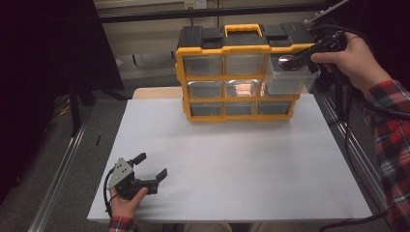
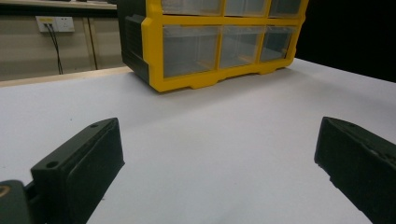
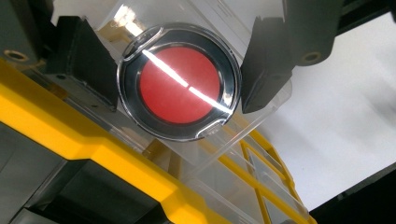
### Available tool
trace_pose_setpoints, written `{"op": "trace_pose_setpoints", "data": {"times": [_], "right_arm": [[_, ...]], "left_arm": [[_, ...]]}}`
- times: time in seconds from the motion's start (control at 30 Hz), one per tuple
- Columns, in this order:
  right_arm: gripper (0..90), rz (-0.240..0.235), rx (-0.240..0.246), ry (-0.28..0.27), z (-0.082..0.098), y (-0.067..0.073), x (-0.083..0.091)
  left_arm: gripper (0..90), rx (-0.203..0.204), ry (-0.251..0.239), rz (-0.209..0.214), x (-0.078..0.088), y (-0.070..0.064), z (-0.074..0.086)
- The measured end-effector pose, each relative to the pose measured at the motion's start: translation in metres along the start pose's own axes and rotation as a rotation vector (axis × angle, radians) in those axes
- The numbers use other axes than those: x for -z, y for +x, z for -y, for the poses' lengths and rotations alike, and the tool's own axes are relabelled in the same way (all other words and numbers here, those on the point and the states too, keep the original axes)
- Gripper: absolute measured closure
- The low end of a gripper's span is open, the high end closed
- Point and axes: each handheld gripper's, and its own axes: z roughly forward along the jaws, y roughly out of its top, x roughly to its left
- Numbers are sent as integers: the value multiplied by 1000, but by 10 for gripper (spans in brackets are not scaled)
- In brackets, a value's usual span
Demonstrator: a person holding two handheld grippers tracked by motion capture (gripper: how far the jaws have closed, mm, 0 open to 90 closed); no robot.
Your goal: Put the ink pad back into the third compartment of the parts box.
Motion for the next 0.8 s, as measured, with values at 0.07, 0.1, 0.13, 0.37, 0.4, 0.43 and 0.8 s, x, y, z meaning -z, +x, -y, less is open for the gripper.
{"op": "trace_pose_setpoints", "data": {"times": [0.07,0.1,0.13,0.37,0.4,0.43,0.8], "right_arm": [[301,2,-4,-2,0,-1,0],[301,7,-11,-1,0,-1,0],[301,5,-11,-2,0,-1,0],[380,-7,-18,-24,3,-4,0],[365,-6,-26,-27,3,-5,1],[367,-6,-27,-25,3,-5,1],[442,-24,-22,-36,5,1,6]], "left_arm": [[12,-2,-1,2,0,0,0],[12,1,1,-1,0,0,0],[12,-2,-1,6,0,0,0],[13,-5,6,-2,0,0,0],[13,-5,7,-3,0,0,0],[13,-5,5,-2,0,0,0],[13,-3,3,-1,0,0,0]]}}
